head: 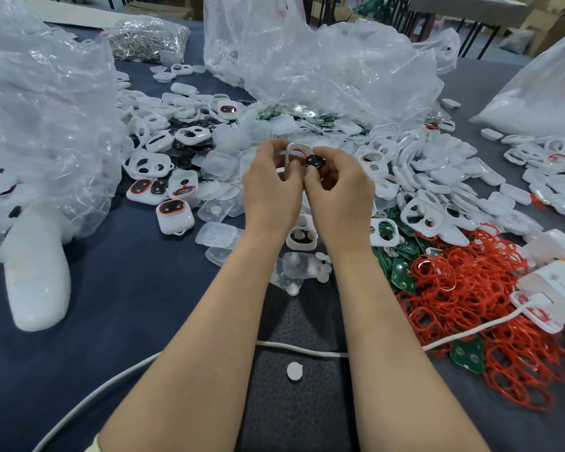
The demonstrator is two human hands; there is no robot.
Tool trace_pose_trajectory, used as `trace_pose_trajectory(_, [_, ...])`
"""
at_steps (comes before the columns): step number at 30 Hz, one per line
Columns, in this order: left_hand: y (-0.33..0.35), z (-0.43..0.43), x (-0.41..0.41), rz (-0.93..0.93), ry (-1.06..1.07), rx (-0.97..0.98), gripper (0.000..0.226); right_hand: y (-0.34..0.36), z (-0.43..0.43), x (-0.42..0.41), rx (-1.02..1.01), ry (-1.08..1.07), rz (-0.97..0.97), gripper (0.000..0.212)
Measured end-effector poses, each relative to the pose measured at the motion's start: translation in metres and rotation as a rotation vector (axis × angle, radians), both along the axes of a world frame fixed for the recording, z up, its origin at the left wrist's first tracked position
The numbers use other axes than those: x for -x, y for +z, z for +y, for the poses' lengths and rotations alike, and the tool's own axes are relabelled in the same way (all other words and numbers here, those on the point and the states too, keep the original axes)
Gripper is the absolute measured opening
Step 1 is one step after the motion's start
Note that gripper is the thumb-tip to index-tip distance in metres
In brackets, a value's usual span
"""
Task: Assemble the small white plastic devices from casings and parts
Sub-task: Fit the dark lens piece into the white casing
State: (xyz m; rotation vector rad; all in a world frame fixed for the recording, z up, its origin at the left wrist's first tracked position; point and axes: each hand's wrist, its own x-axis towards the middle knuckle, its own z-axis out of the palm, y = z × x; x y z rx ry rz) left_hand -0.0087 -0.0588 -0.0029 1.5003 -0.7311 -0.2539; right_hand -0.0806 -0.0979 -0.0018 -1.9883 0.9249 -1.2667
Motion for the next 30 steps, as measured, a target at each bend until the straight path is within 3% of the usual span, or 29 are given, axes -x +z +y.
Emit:
trace_pose_trajectory(15, [0.0004, 0.0007, -0.0014, 0.021, -0.107, -0.008, 0.018, -0.0001, -0.0017, 0.0018, 0.026, -0.020, 0.039, 0.016])
trace_pose_trajectory(22, [0.0060, 0.0018, 0.0018, 0.236, -0.230, -0.001, 0.012, 0.0020, -0.0042, 0.0030, 0.035, 0.034, 0.045, 0.022])
trace_pose_trajectory(30, [0.0024, 0.0016, -0.0018, 0.302, -0.195, 0.043, 0.010, 0.0044, -0.0016, 0.0039, -0.037, 0.104, -0.003, 0.025])
